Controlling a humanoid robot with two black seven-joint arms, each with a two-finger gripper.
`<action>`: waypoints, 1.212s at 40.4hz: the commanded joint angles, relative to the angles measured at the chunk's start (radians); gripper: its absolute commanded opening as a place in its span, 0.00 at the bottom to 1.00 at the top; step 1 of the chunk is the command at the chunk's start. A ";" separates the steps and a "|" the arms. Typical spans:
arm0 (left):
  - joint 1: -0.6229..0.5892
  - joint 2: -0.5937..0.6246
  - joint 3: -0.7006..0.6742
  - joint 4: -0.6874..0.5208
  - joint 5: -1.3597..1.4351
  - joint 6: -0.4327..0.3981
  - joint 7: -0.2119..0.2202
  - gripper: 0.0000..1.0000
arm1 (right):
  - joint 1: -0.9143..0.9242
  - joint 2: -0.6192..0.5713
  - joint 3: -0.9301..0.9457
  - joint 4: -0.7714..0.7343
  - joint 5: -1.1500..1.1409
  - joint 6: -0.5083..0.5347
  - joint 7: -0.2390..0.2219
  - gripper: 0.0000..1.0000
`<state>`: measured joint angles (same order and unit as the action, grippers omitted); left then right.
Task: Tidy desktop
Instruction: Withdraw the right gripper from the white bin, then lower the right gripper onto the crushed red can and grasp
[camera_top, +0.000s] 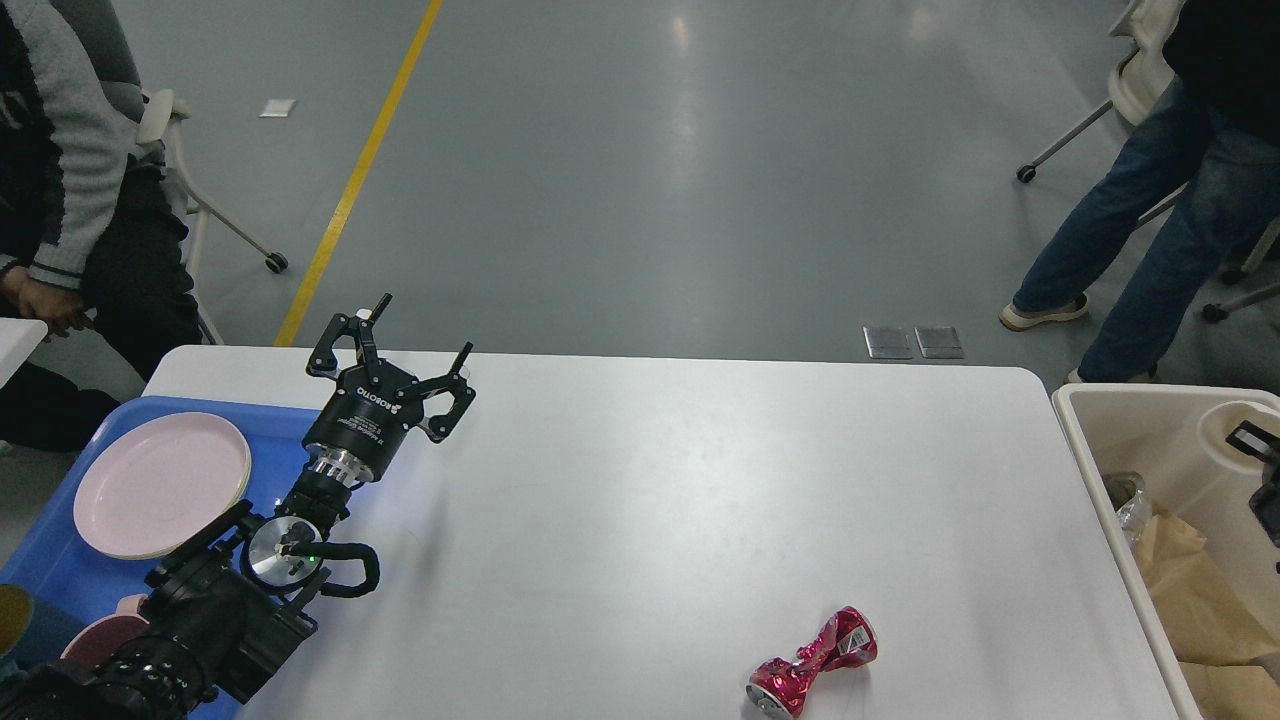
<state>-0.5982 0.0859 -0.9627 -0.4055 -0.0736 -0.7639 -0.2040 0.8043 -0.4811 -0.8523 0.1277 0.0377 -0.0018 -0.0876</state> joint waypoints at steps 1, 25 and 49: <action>0.000 0.000 -0.001 0.000 0.000 0.000 0.000 0.97 | -0.008 0.004 -0.008 0.000 0.010 -0.001 -0.001 1.00; 0.000 -0.002 -0.001 -0.001 0.000 0.000 0.000 0.97 | 0.598 -0.129 -0.011 0.739 0.007 0.173 0.002 1.00; 0.000 -0.002 -0.001 -0.001 0.000 -0.002 0.002 0.97 | 0.722 -0.024 -0.116 1.373 0.129 0.144 0.012 1.00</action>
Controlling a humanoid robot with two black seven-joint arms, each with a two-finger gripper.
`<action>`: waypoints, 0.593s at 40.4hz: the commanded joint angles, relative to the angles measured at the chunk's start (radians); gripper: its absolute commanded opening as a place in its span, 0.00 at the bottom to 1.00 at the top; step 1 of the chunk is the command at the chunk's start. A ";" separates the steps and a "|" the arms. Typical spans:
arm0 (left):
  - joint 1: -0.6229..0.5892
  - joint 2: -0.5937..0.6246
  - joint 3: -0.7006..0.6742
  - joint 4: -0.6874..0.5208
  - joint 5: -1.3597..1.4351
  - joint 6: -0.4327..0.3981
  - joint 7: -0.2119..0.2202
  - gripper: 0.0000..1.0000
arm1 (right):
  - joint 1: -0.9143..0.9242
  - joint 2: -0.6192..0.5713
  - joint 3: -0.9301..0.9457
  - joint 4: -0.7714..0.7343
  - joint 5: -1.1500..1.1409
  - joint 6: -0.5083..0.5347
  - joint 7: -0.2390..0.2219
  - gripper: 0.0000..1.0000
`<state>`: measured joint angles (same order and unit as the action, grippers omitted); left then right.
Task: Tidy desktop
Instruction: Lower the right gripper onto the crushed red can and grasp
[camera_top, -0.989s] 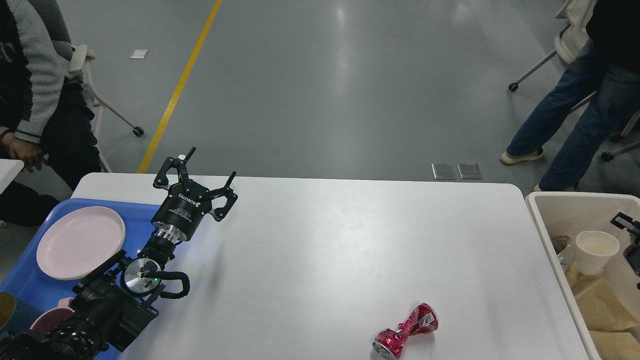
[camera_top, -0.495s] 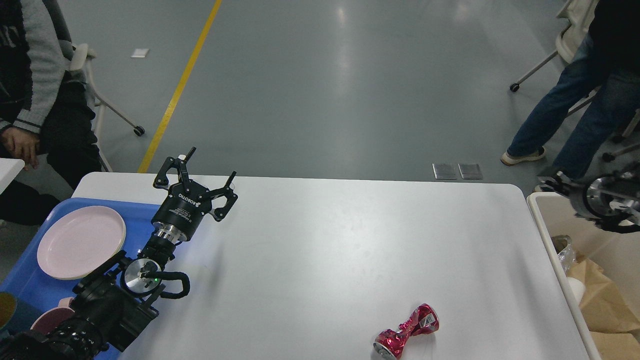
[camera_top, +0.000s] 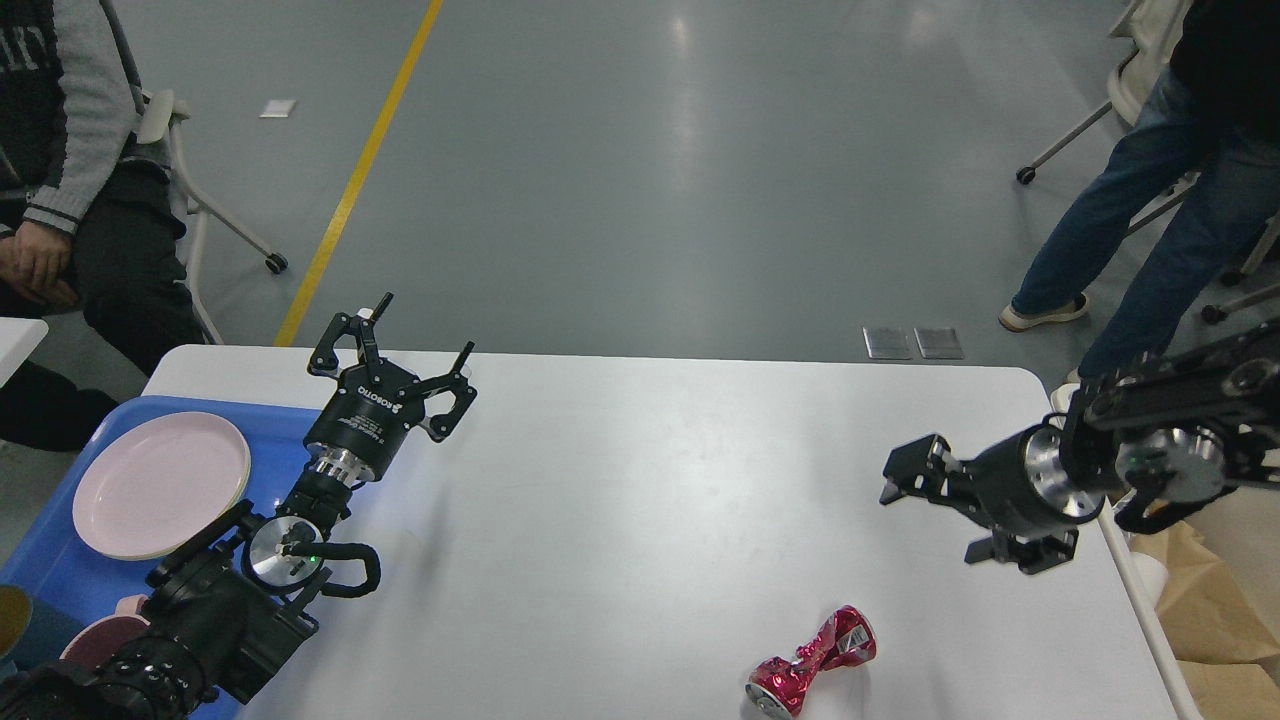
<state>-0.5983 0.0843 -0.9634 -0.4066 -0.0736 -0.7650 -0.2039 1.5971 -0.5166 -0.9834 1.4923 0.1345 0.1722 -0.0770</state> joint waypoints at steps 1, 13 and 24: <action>0.000 0.000 0.000 0.000 0.000 0.000 0.001 0.97 | -0.080 0.013 0.023 0.009 0.034 -0.031 0.002 1.00; 0.000 0.000 0.000 0.000 0.000 0.001 0.001 0.97 | -0.255 0.055 0.193 0.000 0.128 -0.112 0.002 1.00; 0.000 0.000 0.000 0.000 0.000 0.000 0.001 0.97 | -0.384 0.084 0.307 -0.011 0.126 -0.210 0.002 0.98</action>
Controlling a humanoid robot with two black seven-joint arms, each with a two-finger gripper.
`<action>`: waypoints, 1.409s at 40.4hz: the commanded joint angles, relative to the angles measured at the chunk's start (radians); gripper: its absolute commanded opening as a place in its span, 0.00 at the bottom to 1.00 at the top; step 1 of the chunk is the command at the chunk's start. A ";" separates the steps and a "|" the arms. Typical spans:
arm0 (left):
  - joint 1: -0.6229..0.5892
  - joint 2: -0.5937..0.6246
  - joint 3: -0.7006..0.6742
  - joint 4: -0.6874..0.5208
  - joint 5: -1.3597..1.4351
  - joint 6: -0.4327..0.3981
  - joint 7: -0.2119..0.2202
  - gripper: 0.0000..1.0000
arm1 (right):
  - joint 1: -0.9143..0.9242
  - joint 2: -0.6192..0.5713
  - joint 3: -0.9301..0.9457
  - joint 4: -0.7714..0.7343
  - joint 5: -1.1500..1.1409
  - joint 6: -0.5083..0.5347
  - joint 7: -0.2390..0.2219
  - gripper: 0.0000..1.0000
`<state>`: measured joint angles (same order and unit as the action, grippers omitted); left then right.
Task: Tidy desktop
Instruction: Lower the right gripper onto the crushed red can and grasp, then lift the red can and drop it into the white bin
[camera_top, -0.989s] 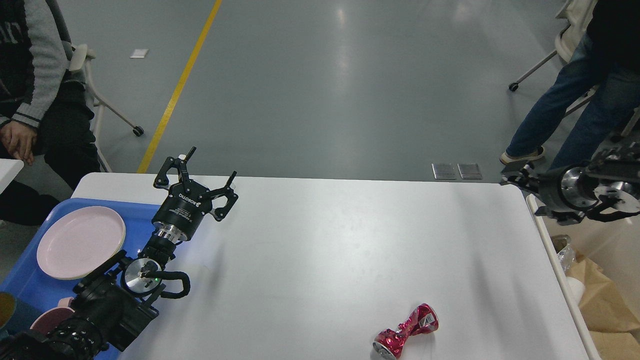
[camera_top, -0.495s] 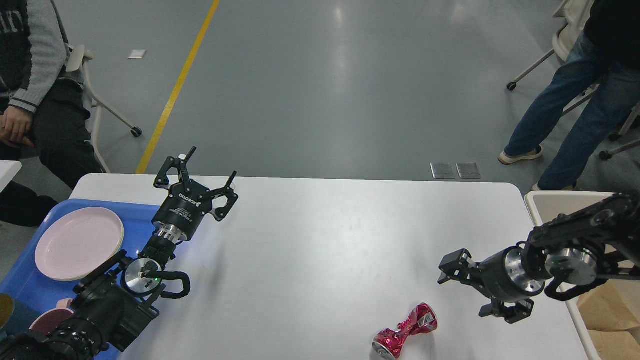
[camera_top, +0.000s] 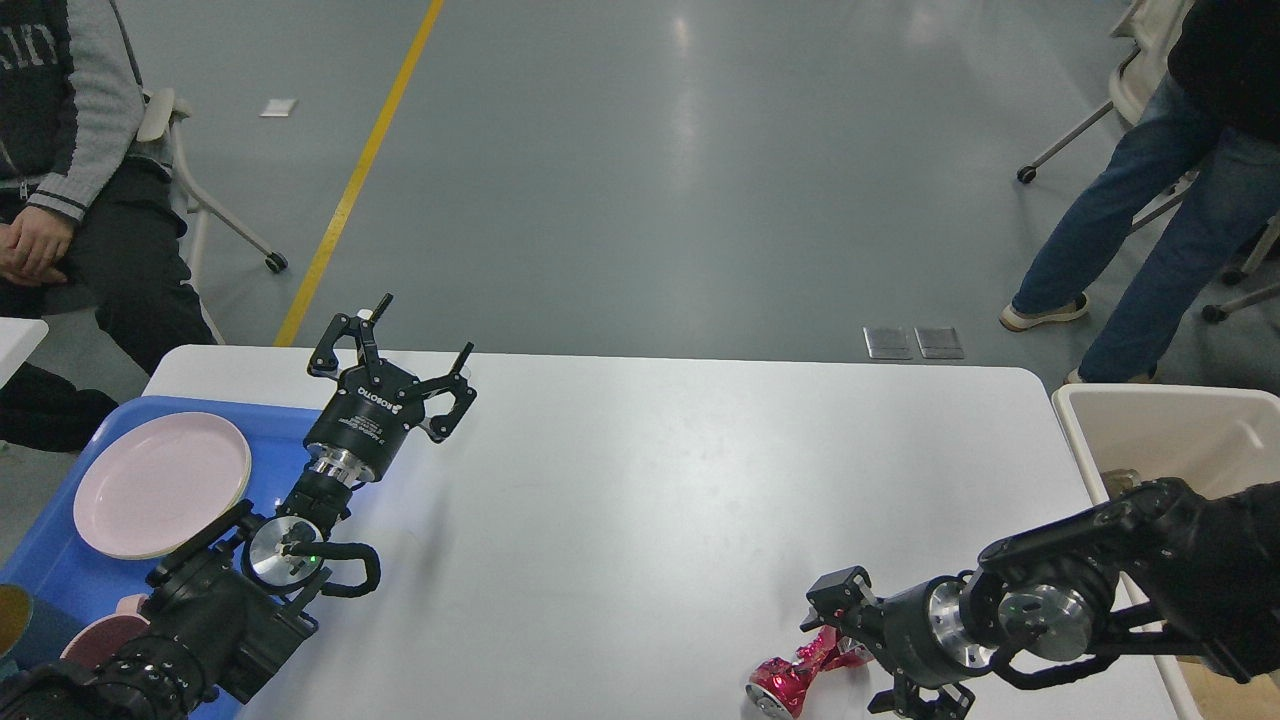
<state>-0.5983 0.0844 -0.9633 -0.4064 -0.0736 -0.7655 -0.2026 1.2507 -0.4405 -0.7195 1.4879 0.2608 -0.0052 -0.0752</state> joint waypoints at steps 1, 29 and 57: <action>0.000 0.000 0.000 0.000 0.000 0.000 0.000 0.97 | -0.042 0.012 0.048 -0.008 -0.002 -0.044 0.000 0.98; 0.000 0.000 0.000 0.000 0.000 0.000 0.000 0.97 | -0.106 0.072 0.100 -0.078 -0.012 -0.111 0.005 0.00; 0.000 0.000 0.000 0.000 0.000 0.000 0.000 0.97 | 0.461 -0.006 -0.201 0.087 -0.142 0.065 0.006 0.00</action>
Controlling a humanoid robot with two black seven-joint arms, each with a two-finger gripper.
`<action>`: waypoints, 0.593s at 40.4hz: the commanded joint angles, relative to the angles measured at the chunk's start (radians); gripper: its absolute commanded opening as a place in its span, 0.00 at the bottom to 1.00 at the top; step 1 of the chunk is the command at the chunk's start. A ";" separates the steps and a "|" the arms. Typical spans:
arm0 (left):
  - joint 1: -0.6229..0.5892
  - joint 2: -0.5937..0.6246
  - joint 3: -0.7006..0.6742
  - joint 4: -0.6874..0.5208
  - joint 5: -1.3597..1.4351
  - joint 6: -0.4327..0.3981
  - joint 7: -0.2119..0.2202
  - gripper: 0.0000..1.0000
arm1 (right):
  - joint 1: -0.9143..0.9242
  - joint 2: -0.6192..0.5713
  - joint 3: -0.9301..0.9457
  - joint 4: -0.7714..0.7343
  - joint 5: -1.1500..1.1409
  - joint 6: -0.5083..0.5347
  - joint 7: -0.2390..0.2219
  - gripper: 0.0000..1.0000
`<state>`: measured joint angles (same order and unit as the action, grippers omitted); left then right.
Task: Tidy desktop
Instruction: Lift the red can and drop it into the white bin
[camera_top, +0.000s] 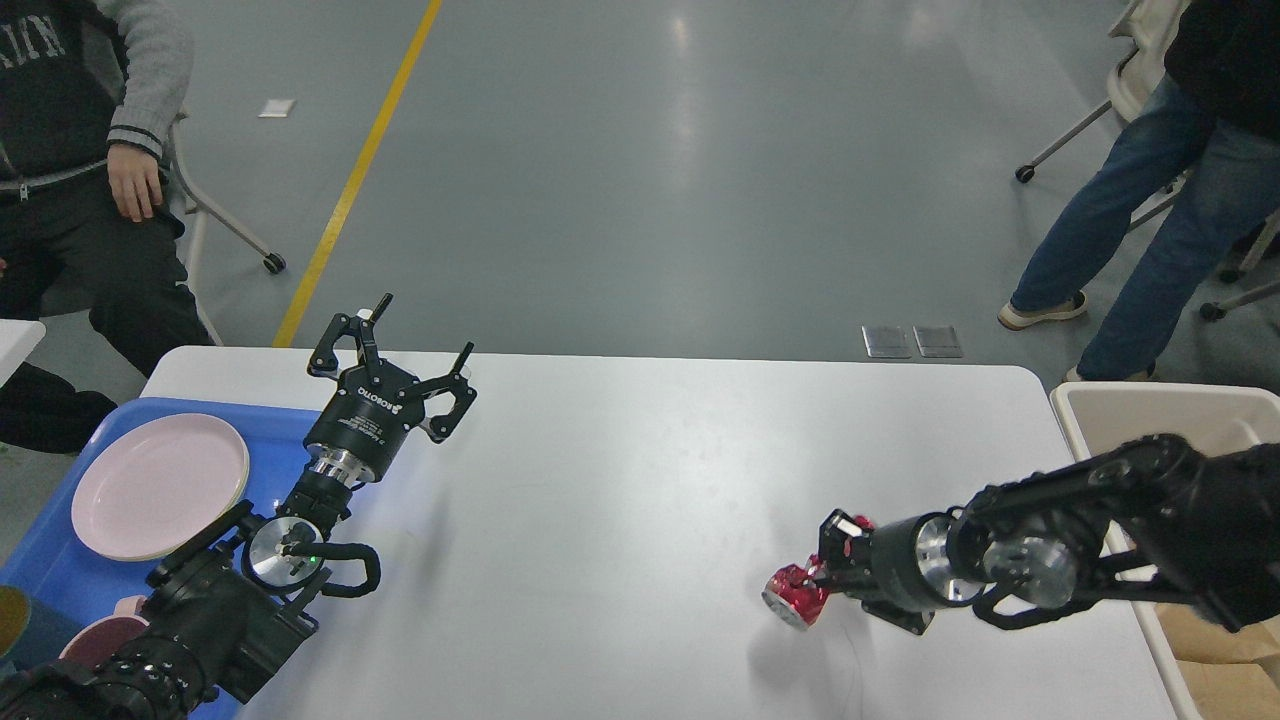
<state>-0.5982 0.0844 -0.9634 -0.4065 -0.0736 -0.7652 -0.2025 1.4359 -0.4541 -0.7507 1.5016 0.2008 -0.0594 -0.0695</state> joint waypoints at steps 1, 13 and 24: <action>0.000 0.000 0.000 0.000 0.000 0.000 0.000 0.97 | 0.410 0.030 -0.224 0.112 -0.136 0.201 0.002 0.00; 0.000 0.000 0.000 0.000 0.000 0.000 0.000 0.97 | 0.575 0.083 -0.297 0.079 -0.245 0.363 -0.001 0.00; 0.000 0.002 0.002 0.000 0.000 0.000 0.000 0.97 | 0.158 0.051 -0.483 -0.441 -0.334 0.253 -0.001 0.00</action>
<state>-0.5981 0.0842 -0.9631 -0.4065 -0.0736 -0.7646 -0.2026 1.7996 -0.3785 -1.1848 1.3337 -0.1241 0.2313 -0.0697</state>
